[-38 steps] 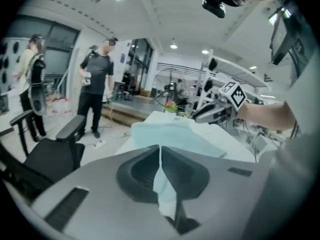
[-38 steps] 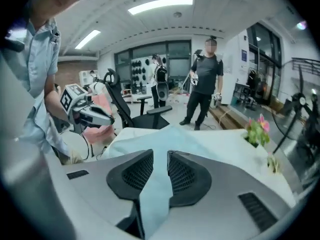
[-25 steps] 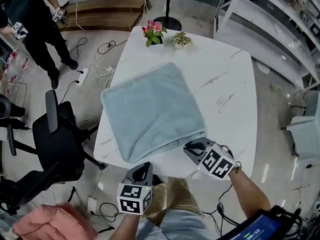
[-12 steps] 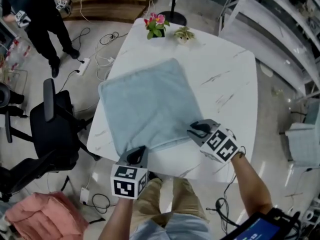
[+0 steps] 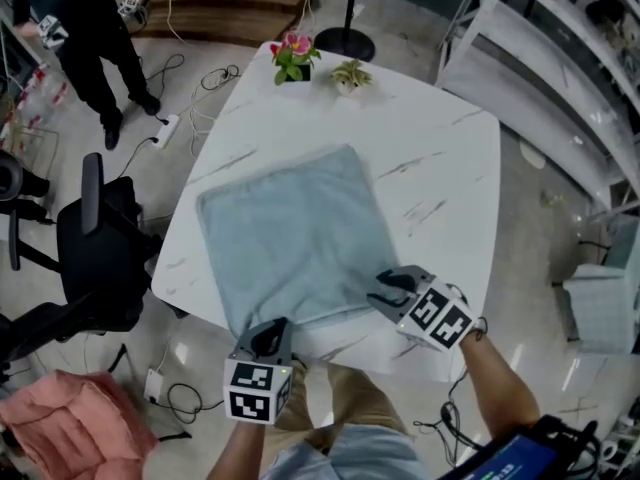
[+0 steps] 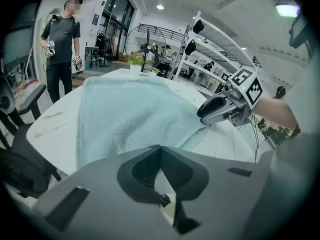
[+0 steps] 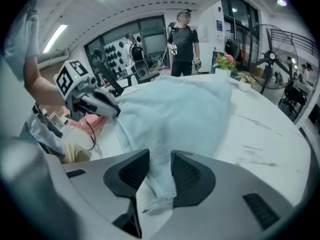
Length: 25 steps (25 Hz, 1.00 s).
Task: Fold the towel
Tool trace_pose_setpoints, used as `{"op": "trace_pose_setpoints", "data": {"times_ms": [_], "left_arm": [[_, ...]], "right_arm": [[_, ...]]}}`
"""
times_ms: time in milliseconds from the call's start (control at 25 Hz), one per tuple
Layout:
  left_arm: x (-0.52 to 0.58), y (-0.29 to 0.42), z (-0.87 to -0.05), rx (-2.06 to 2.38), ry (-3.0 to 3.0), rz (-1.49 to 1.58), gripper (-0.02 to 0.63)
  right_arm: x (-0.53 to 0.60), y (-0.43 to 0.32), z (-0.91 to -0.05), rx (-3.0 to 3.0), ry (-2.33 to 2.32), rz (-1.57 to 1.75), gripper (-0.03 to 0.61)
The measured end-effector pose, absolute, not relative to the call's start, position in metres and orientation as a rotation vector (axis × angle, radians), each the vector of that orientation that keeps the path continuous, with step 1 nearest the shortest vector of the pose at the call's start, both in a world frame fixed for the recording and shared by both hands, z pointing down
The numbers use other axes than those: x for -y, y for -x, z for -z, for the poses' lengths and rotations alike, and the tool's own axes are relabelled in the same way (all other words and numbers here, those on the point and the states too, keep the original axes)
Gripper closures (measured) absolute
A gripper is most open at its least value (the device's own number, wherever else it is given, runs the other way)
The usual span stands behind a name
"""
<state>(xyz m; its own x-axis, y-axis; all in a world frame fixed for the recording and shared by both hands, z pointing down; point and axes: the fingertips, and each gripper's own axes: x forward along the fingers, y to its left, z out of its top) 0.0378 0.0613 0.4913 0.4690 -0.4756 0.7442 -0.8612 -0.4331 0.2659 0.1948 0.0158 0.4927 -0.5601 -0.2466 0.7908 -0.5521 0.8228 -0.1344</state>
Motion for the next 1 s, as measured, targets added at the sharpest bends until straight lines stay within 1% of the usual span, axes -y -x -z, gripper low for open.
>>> {"op": "trace_pose_setpoints", "data": {"times_ms": [40, 120, 320, 480, 520, 560, 600, 640, 840, 1000], "left_arm": [[-0.059, -0.037, -0.484, 1.130, -2.079, -0.755, 0.604], [-0.056, -0.036, -0.466, 1.180, -2.068, -0.682, 0.603], [-0.050, -0.036, -0.427, 1.232, -2.055, -0.520, 0.603], [-0.038, -0.031, -0.418, 1.247, -2.114, -0.496, 0.603], [-0.035, -0.028, -0.417, 1.248, -2.125, -0.479, 0.603], [-0.034, -0.025, -0.416, 1.245, -2.132, -0.462, 0.603], [-0.033, -0.021, -0.416, 1.239, -2.136, -0.447, 0.603], [-0.034, -0.016, -0.415, 1.232, -2.139, -0.436, 0.603], [-0.045, 0.014, -0.401, 1.208, -2.160, -0.370, 0.603], [-0.057, 0.040, -0.387, 1.198, -2.183, -0.328, 0.603]], "right_arm": [[-0.009, -0.198, -0.485, 2.195, -0.605, -0.508, 0.408], [0.008, -0.213, -0.469, 2.231, -0.695, -0.613, 0.365], [0.035, -0.259, -0.483, 2.161, -0.893, -0.931, 0.351], [0.049, -0.252, -0.495, 2.151, -0.941, -1.118, 0.342], [0.054, -0.248, -0.497, 2.141, -0.966, -1.182, 0.350], [0.057, -0.246, -0.500, 2.118, -0.990, -1.243, 0.411], [0.059, -0.244, -0.503, 2.092, -1.008, -1.283, 0.526], [0.059, -0.242, -0.503, 2.077, -1.025, -1.291, 0.540], [0.059, -0.225, -0.453, 2.114, -1.120, -1.107, 0.543], [0.058, -0.174, -0.401, 2.158, -1.109, -0.874, 0.545]]}}
